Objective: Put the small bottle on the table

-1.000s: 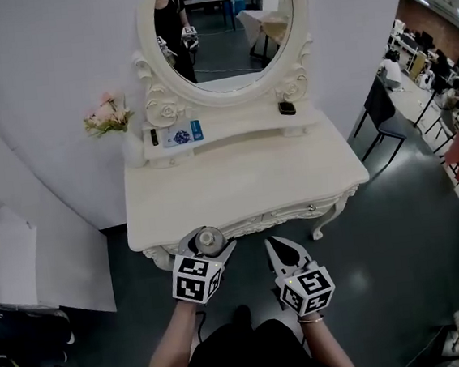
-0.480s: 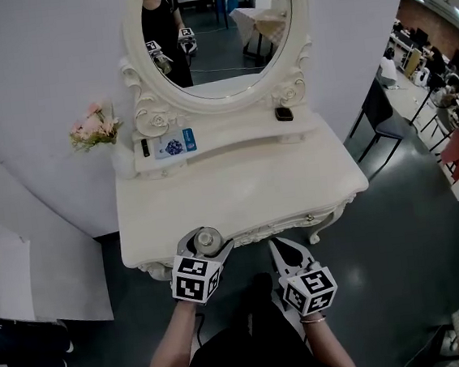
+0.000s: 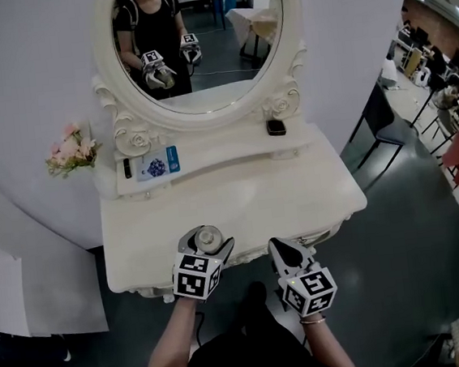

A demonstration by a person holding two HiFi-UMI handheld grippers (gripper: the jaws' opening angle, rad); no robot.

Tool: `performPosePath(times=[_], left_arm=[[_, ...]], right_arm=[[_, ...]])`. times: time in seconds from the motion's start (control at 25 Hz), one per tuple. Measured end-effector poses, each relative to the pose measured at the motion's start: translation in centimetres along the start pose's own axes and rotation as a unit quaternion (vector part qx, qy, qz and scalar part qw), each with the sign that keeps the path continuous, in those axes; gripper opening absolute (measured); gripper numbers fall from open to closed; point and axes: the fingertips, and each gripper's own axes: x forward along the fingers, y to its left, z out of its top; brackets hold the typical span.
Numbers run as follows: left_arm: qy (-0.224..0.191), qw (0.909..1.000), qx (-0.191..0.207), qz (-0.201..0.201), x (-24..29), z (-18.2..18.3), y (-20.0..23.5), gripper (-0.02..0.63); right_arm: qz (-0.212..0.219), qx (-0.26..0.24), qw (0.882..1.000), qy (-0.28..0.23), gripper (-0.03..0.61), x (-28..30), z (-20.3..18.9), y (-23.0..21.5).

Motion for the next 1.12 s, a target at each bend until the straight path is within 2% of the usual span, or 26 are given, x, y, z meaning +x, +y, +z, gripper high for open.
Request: performPosePath(times=[0.44, 0.76, 1.12], left_arm=[[-0.009, 0.9999, 0.012, -0.004, 11.5, 7.5, 0.8, 0.339], [-0.014, 0.9996, 0.025, -0.003, 18.3, 12.3, 1.4, 0.339], [-0.006, 0.9994, 0.035, 0.003, 24.7, 15.5, 2.3, 0.339]], right_arm=[[-0.003, 0.001, 1.0, -0.006, 0.005, 4.5, 3.2, -8.7], [-0.008, 0.01, 1.0, -0.005, 0.005, 6.1, 3.7, -12.5], [-0.022, 0.02, 1.0, 0.0, 0.005, 6.5, 3.6, -16.0]])
